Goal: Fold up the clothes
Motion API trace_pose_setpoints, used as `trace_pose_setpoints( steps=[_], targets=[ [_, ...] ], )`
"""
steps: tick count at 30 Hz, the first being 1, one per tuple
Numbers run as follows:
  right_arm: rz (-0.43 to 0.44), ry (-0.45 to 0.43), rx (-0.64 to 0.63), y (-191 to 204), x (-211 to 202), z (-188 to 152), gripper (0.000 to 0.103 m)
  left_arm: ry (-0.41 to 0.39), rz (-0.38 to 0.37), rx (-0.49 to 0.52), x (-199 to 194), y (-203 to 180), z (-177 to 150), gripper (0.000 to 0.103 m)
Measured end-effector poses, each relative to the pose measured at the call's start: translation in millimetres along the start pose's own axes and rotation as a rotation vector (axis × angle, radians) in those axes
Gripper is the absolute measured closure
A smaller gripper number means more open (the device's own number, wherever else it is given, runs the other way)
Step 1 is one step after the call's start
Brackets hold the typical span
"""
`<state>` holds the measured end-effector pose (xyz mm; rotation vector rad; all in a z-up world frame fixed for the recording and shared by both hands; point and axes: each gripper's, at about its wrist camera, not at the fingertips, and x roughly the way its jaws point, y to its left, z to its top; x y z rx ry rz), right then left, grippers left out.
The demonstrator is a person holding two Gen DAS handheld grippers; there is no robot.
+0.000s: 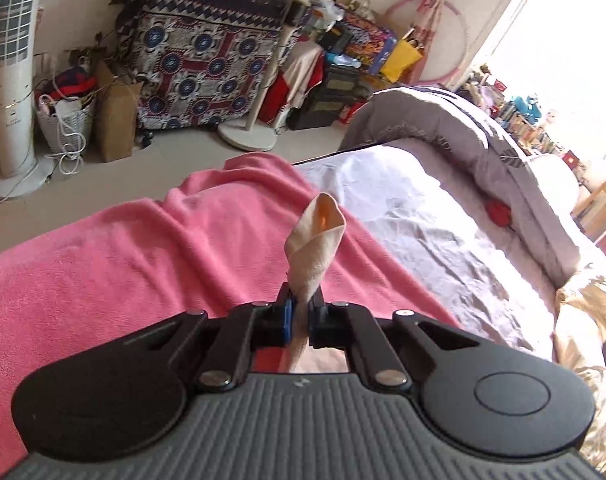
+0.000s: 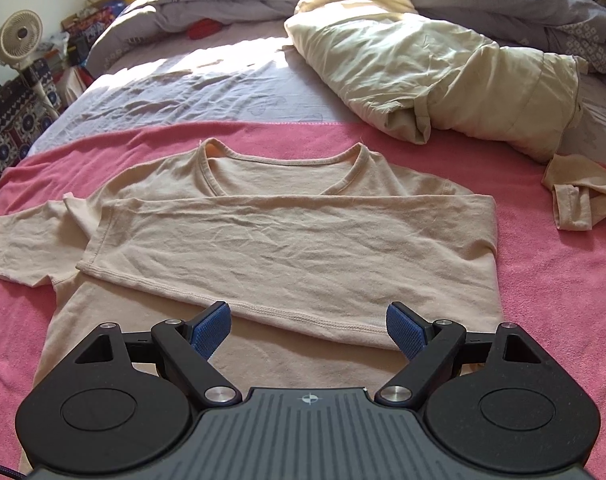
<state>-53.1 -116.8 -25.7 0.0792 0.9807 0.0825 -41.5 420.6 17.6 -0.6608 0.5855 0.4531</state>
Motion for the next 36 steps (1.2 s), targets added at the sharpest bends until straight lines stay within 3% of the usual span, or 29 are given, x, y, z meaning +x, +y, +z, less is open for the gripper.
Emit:
trace_pose_setpoints(
  steps=[4,6,11,14,16,18,19,21,23,25,27,29,31,33,34,36],
  targets=[
    [-0.007,-0.008,0.029,-12.1,-3.9,-1.8,0.018,-0.02,-0.173,0.203,-25.7,-68.9,-16.3,0.099],
    [-0.012,-0.012,0.044,-19.0,-5.8,-2.9,0.018,-0.005,-0.301,0.3,-38.1,-111.0,-35.7,0.099],
    [-0.032,-0.031,0.108,-46.8,-15.8,-5.7,0.018,0.171,-0.632,0.526,-48.2,-224.4,-130.8,0.098],
    [-0.055,-0.032,0.156,-67.8,-20.4,-9.2,0.018,0.384,-0.592,0.638,-14.8,-264.6,-216.7,0.091],
    [-0.056,-0.027,0.202,-81.9,-22.2,-12.8,0.018,0.567,-0.449,0.722,13.1,-275.8,-276.7,0.091],
    [-0.042,-0.03,0.255,-95.3,-24.0,-17.1,0.018,0.55,-0.424,0.733,3.4,-270.0,-295.6,0.09],
    [-0.035,-0.031,0.282,-102.1,-25.0,-19.2,0.018,0.544,-0.421,0.734,-2.4,-267.4,-302.0,0.084],
    [0.011,-0.037,0.34,-112.0,-22.1,-21.9,0.018,0.556,-0.468,0.687,-19.8,-263.9,-289.9,0.056],
    [0.082,-0.039,0.386,-112.1,-12.9,-20.2,0.02,0.531,-0.474,0.656,-34.4,-257.2,-274.6,0.05],
    [0.206,-0.044,0.42,-101.3,-1.6,-13.2,0.024,0.48,-0.446,0.66,-46.9,-251.6,-255.9,0.047],
    [0.338,-0.045,0.454,-88.0,12.6,-5.2,0.029,0.45,-0.389,0.67,-52.1,-238.5,-241.9,0.047],
    [0.378,-0.025,0.438,-66.5,31.6,4.7,0.035,0.432,-0.326,0.671,-54.6,-223.5,-230.1,0.046],
    [0.329,-0.02,0.359,-42.5,45.4,11.5,0.044,0.445,-0.248,0.662,-52.7,-203.2,-221.2,0.046],
    [0.189,-0.048,0.226,-14.2,53.6,15.2,0.068,0.454,-0.187,0.655,-49.8,-187.3,-215.8,0.046],
    [0.1,-0.068,0.181,-3.5,57.6,15.2,0.071,0.456,-0.166,0.649,-48.2,-180.6,-214.0,0.046],
    [0.023,-0.094,0.197,1.9,67.2,14.9,0.072,0.459,-0.123,0.638,-45.1,-167.1,-210.5,0.046]
  ],
)
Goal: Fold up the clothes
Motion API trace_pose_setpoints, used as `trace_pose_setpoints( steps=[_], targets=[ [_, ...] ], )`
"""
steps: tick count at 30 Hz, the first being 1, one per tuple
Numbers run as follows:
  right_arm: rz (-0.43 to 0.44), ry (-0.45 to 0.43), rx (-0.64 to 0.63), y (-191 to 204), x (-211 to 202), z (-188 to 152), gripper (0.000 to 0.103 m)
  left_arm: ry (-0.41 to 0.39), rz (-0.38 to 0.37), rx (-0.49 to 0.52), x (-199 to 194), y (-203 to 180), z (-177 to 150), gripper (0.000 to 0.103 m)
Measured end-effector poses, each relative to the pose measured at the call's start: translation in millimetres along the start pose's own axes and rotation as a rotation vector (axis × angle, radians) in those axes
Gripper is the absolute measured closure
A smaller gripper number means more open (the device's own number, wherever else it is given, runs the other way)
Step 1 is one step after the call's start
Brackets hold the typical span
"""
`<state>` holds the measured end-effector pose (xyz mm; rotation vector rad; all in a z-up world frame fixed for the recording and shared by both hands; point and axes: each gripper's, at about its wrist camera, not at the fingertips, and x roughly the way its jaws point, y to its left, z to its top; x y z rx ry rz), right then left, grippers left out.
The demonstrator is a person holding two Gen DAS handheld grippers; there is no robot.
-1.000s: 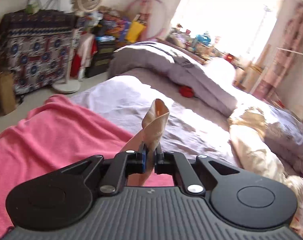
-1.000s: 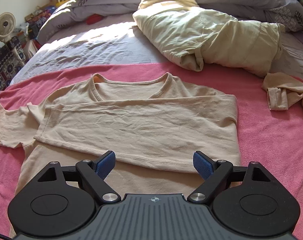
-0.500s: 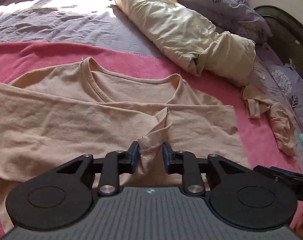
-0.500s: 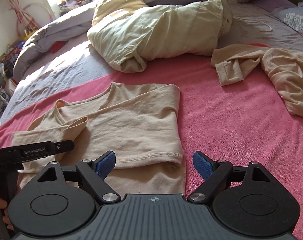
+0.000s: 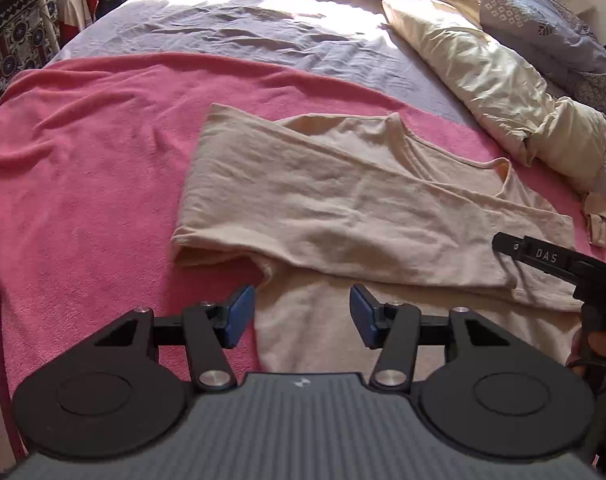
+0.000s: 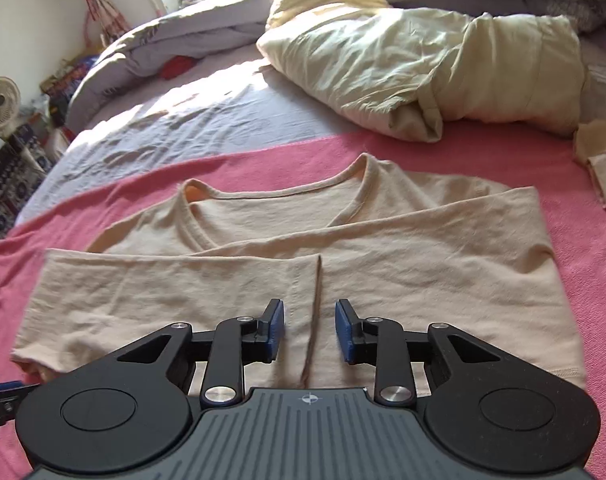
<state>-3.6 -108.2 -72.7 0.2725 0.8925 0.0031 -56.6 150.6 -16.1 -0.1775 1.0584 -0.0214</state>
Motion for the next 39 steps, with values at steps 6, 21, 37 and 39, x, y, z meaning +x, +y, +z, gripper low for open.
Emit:
trace_pose_setpoints(
  steps=[6,21,37,39],
  targets=[
    [0.037,-0.028,-0.031,18.4,10.0,7.8,0.097,0.02,0.048,-0.026,4.8,18.3,-7.7,0.046],
    [0.034,-0.024,-0.132,29.0,24.2,7.5,0.095,0.058,0.044,-0.03,13.8,15.1,-15.8,0.046],
    [-0.3,-0.218,-0.229,-37.7,-39.8,51.9,0.096,0.017,0.061,-0.016,11.6,12.3,-5.4,0.046],
    [-0.33,-0.137,-0.227,-50.4,-16.8,48.8,0.095,0.015,0.064,-0.008,12.3,10.2,-4.8,0.046]
  ],
)
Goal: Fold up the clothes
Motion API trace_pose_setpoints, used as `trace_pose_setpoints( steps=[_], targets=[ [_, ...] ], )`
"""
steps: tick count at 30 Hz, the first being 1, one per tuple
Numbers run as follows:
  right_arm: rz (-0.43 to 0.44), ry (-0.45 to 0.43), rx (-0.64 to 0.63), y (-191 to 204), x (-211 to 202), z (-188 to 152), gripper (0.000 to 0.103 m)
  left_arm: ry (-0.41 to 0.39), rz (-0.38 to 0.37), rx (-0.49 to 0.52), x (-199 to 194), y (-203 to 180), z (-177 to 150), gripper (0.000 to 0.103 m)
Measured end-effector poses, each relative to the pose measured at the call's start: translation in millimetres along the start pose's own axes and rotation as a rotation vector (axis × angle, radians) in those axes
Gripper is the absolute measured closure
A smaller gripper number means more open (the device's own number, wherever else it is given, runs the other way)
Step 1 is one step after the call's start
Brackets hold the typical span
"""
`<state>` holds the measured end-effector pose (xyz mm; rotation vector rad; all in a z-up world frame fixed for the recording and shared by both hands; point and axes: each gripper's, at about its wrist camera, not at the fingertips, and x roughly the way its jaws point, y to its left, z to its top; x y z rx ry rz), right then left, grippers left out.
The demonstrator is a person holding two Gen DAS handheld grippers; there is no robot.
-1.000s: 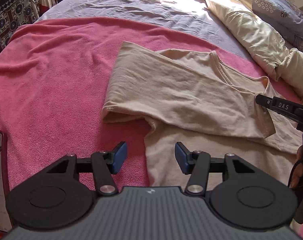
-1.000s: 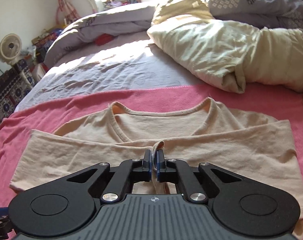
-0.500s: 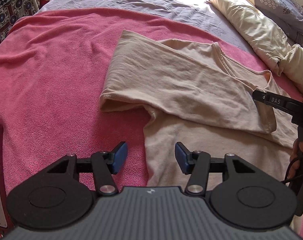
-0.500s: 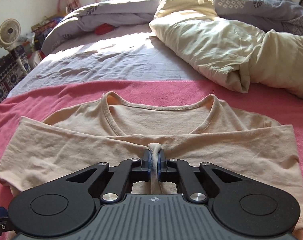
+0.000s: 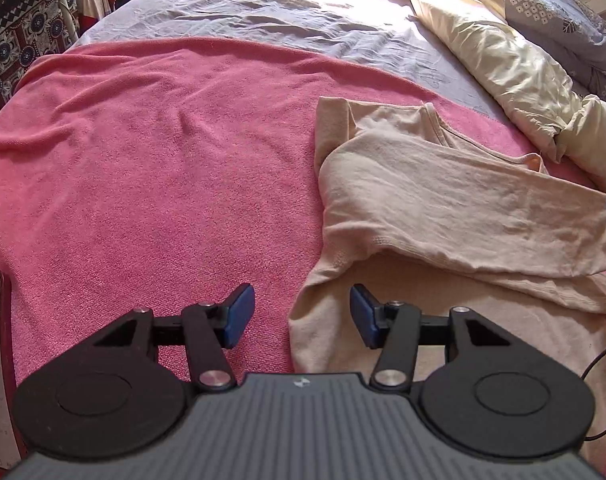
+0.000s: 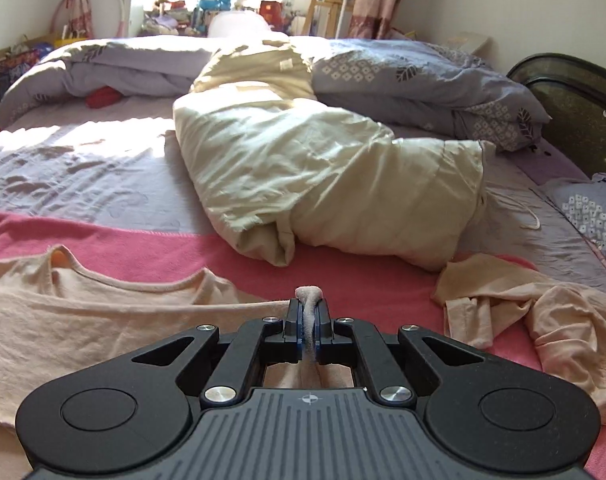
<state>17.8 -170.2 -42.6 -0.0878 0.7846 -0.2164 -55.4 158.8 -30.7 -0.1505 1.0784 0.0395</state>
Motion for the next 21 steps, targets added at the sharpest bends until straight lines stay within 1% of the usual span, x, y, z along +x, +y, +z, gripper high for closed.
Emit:
trace_pose_setpoints(
  steps=[2,3,4,5,6,7,8,9,10,11,13,14,15,17,19,20,21],
  targets=[
    [-0.019,0.069,-0.017,0.2,20.1,-9.0,0.093,-0.007,0.016,0.025,0.7,-4.5,1.2,0.046],
    [-0.03,0.101,-0.037,1.6,28.1,-13.5,0.089,-0.012,0.025,0.041,0.9,-7.2,1.8,0.046],
    [-0.039,0.116,-0.055,2.7,32.2,-16.6,0.087,-0.024,0.038,0.072,0.2,-11.4,2.1,0.046],
    [-0.046,0.108,-0.06,1.7,29.7,-18.0,0.083,-0.038,0.045,0.106,-0.8,-15.8,2.1,0.046],
    [-0.053,0.091,-0.055,-0.7,24.4,-18.9,0.074,-0.051,0.045,0.144,-1.7,-20.6,1.8,0.046],
    [-0.06,0.074,-0.05,-3.0,19.1,-19.7,0.067,-0.067,0.041,0.201,-2.7,-27.6,0.7,0.045],
    [-0.063,0.062,-0.041,-5.9,15.4,-20.7,0.056,-0.083,0.038,0.259,-3.4,-34.8,-0.5,0.043],
    [-0.058,0.054,-0.026,-9.8,11.6,-21.6,0.05,-0.1,0.043,0.323,-2.8,-42.7,-2.5,0.039],
    [-0.049,0.049,-0.015,-13.7,7.2,-22.5,0.05,-0.117,0.051,0.385,-1.7,-50.5,-4.5,0.037],
    [-0.038,0.05,-0.01,-16.0,4.3,-23.9,0.05,-0.14,0.073,0.439,1.1,-58.0,-6.9,0.032],
    [-0.006,0.06,-0.003,-18.5,0.5,-27.3,0.05,-0.175,0.114,0.521,8.3,-69.3,-9.6,0.031],
    [0.024,0.069,0.009,-19.6,-0.5,-29.2,0.05,-0.19,0.151,0.555,14.9,-74.8,-9.3,0.03],
    [0.056,0.079,0.024,-20.6,-1.1,-31.4,0.05,-0.207,0.203,0.573,20.6,-78.3,-8.7,0.03],
    [0.105,0.112,0.05,-20.3,-1.4,-35.7,0.052,-0.237,0.312,0.593,30.5,-82.1,-7.6,0.029],
    [0.128,0.164,0.072,-19.6,1.0,-39.7,0.07,-0.236,0.377,0.576,36.7,-78.2,-6.4,0.028],
    [0.129,0.18,0.084,-20.8,0.2,-41.1,0.092,-0.232,0.405,0.565,39.1,-75.1,-6.3,0.028],
    [0.122,0.187,0.095,-23.1,-2.0,-42.2,0.097,-0.233,0.436,0.56,40.3,-71.9,-7.6,0.028]
  ],
)
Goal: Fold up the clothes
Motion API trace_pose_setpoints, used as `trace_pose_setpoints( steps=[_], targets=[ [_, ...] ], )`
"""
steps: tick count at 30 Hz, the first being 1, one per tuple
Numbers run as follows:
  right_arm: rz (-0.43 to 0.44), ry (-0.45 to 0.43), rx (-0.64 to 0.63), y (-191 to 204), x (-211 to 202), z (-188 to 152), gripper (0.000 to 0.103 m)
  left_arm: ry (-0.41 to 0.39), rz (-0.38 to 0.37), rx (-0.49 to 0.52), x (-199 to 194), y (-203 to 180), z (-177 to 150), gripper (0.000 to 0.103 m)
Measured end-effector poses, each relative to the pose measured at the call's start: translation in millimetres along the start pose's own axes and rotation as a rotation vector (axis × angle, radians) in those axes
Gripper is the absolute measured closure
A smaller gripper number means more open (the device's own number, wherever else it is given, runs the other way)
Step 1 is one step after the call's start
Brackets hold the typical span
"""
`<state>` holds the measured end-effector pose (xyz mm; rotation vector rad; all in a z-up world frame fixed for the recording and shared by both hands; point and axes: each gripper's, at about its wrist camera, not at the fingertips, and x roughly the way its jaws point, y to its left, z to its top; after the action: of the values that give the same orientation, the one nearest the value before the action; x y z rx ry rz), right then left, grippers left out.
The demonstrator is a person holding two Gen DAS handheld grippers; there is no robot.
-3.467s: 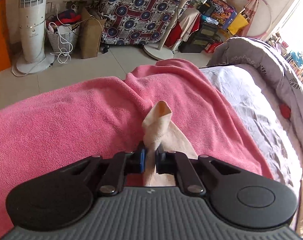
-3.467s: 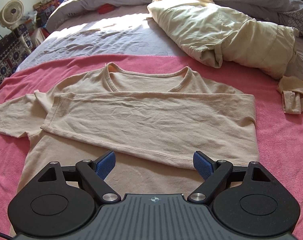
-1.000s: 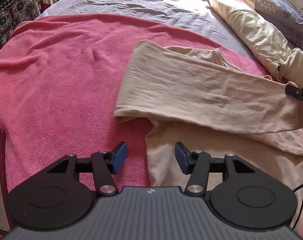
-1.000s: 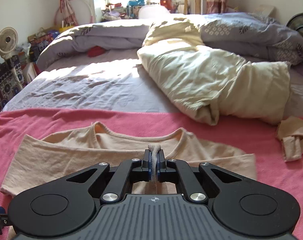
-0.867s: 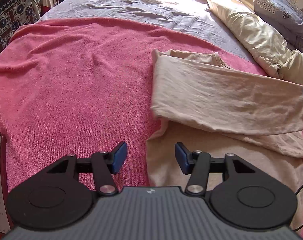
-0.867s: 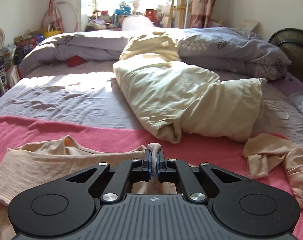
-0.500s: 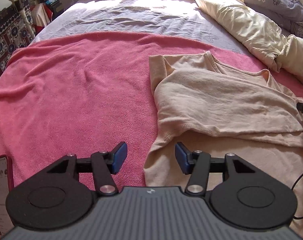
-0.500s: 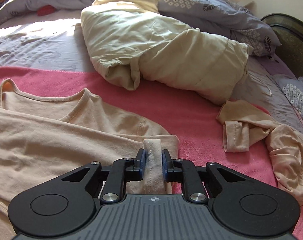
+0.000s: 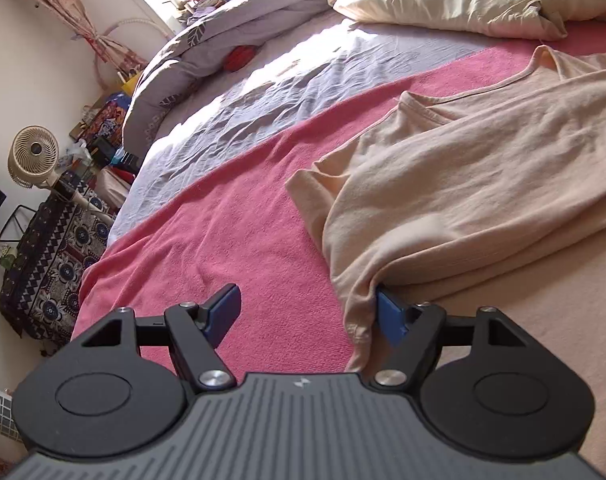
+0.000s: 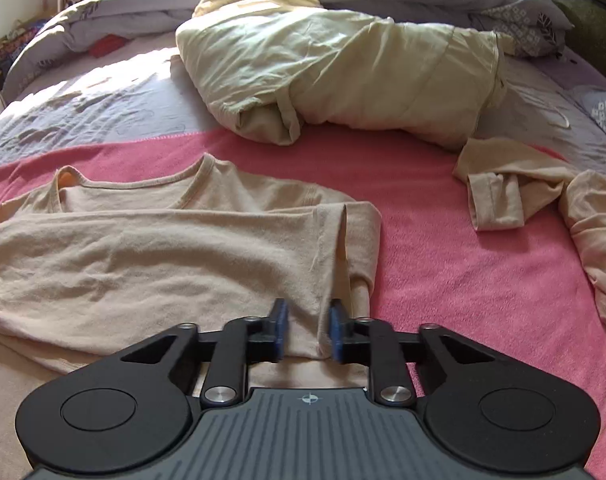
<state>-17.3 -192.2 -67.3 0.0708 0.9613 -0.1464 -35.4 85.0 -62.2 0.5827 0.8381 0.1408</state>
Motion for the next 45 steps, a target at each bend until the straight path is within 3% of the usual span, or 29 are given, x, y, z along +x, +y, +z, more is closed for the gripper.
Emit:
trace_pose_setpoints(
  steps=[2,6,10,11,13,15,16,17,19,22,24,27,31,33,40,43,45],
  targets=[
    [-0.016,0.009,0.02,-5.0,-5.7,-2.2,0.098,0.021,0.035,0.002,3.5,3.4,-6.4,0.027],
    [-0.039,0.013,0.051,-16.3,-20.9,-3.5,0.098,0.023,0.02,0.001,6.6,8.2,-15.1,0.026],
    [-0.099,0.09,0.019,-19.9,-8.8,-9.2,0.093,0.025,0.024,-0.002,8.2,7.6,-15.4,0.024],
    [-0.127,0.106,0.022,-20.9,-5.4,-9.7,0.09,0.027,0.021,-0.011,8.8,8.3,-15.6,0.024],
    [-0.189,0.084,0.013,-19.1,-11.0,-5.2,0.074,0.03,0.015,-0.025,8.4,9.5,-17.0,0.024],
    [-0.303,0.033,-0.049,-9.0,-22.9,2.5,0.058,0.027,0.009,-0.042,7.3,10.3,-20.4,0.024],
    [-0.321,-0.006,-0.078,-3.4,-31.1,8.2,0.055,0.024,0.007,-0.047,7.0,10.6,-21.9,0.024],
    [-0.296,-0.04,-0.094,2.2,-37.7,14.2,0.053,0.02,0.005,-0.053,6.3,11.0,-23.6,0.024],
    [-0.163,-0.105,-0.149,26.0,-45.1,32.4,0.053,0.012,-0.002,-0.07,4.7,12.4,-27.4,0.024],
    [0.163,-0.141,-0.279,88.0,-40.0,58.1,0.044,-0.003,-0.015,-0.108,2.3,15.8,-34.8,0.024],
    [0.385,-0.121,-0.349,137.9,-29.9,70.5,0.044,-0.016,-0.02,-0.13,1.2,16.8,-39.4,0.024],
    [0.629,-0.034,-0.491,224.6,-11.3,80.8,0.04,-0.036,-0.027,-0.165,-0.9,18.6,-46.3,0.024],
    [0.592,0.045,-0.673,310.7,11.8,65.6,0.041,-0.056,-0.049,-0.242,-0.4,24.9,-55.1,0.024],
    [0.541,0.045,-0.669,321.9,22.0,62.6,0.098,-0.064,-0.064,-0.285,0.1,28.3,-59.4,0.024],
    [0.473,0.0,-0.54,334.8,56.3,83.7,0.098,-0.108,-0.075,-0.348,-1.7,30.4,-70.0,0.024],
    [0.522,0.018,-0.436,335.9,76.5,97.4,0.099,-0.112,-0.074,-0.352,-2.6,29.8,-70.3,0.024],
    [0.59,0.011,-0.365,323.2,69.7,110.6,0.091,-0.111,-0.074,-0.356,-3.3,29.4,-70.1,0.023]
  ],
)
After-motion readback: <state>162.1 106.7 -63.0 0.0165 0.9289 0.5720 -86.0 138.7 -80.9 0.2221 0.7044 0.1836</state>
